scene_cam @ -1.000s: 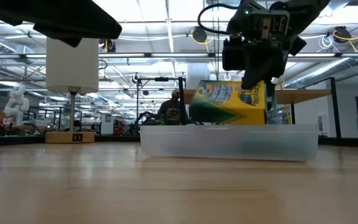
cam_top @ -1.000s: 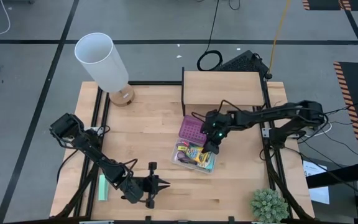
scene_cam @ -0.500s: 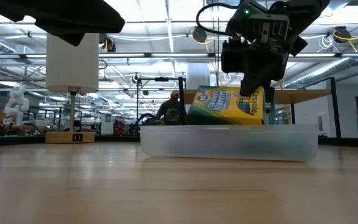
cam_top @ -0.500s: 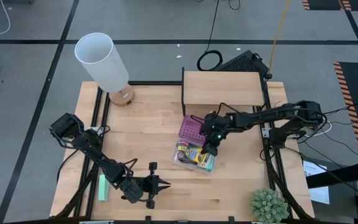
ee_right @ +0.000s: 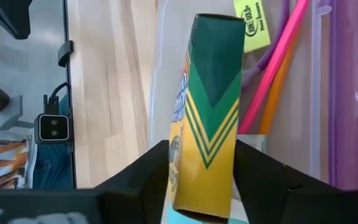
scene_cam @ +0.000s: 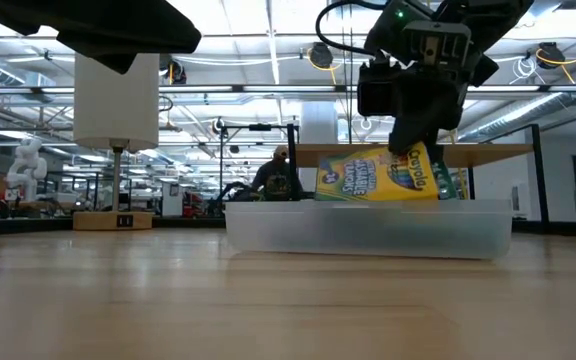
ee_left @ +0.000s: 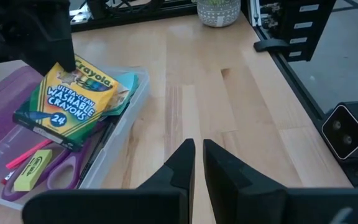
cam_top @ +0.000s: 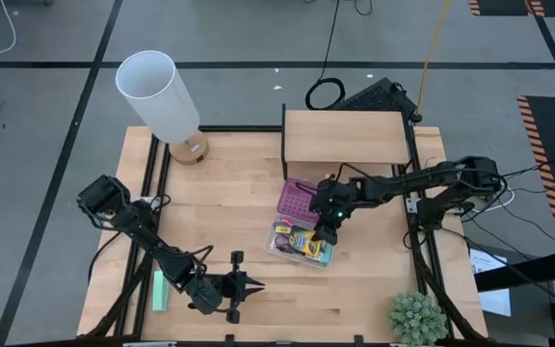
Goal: Pack school essentials
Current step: Put the yellow crayon box into the purple supply box, then return to Home Position
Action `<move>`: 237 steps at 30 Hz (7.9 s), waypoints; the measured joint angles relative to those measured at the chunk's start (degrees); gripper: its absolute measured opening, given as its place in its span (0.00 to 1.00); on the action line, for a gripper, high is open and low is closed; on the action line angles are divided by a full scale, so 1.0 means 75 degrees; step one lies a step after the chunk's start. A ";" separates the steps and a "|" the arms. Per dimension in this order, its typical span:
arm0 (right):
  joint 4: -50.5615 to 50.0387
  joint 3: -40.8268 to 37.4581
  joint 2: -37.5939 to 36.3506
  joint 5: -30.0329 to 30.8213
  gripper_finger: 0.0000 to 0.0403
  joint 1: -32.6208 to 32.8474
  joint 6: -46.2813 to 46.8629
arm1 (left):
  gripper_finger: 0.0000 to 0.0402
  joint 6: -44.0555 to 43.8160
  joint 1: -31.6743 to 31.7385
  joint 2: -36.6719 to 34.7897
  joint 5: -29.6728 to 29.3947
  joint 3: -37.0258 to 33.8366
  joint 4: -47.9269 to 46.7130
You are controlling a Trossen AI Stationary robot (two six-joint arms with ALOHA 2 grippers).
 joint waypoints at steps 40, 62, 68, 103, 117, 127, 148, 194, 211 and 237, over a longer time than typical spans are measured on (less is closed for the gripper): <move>-0.0569 0.0000 -0.0498 0.2258 0.60 0.0811 -0.0011 | 0.09 -0.0020 0.0000 0.0006 0.0000 0.0003 -0.0092; -0.0431 -0.0001 -0.1808 0.5542 0.15 0.2058 -0.1628 | 0.09 0.0963 0.0726 -0.1275 0.0047 0.0000 -0.0229; -0.0236 -0.0003 -0.2576 0.6134 0.09 0.2069 -0.2681 | 0.09 0.1685 0.1640 -0.2627 0.1026 0.0003 -0.0474; 0.4078 -0.2769 -0.4930 0.6770 0.04 0.2025 -0.5226 | 0.09 0.2009 0.4686 -0.3698 0.3838 -0.2893 0.3759; 0.4948 -0.4152 -0.5678 0.6744 0.04 0.1929 -0.5374 | 0.09 0.2188 0.4873 -0.3695 0.3559 -0.3363 0.3621; 0.4949 -0.4694 -0.6303 0.6741 0.04 0.1932 -0.5429 | 0.09 0.1704 0.5127 -0.3695 0.3411 -0.3366 0.3253; 0.5132 -0.5823 -0.7372 0.6737 0.04 0.1932 -0.5399 | 0.09 0.1366 0.5838 -0.5894 0.3546 -0.5987 0.4312; 0.2725 -0.6202 -1.0775 0.7172 0.04 0.1926 -0.5626 | 0.09 0.1349 0.5657 -0.8947 0.3518 -0.6111 0.0906; 0.1798 -0.6202 -1.1479 0.6758 0.04 0.1926 -0.5518 | 0.09 0.1296 0.5657 -0.8947 0.3584 -0.6108 0.0746; 0.1922 -0.6202 -1.1482 0.6758 0.04 0.1926 -0.5770 | 0.09 0.1431 0.5651 -1.0270 0.3755 -0.6102 -0.0613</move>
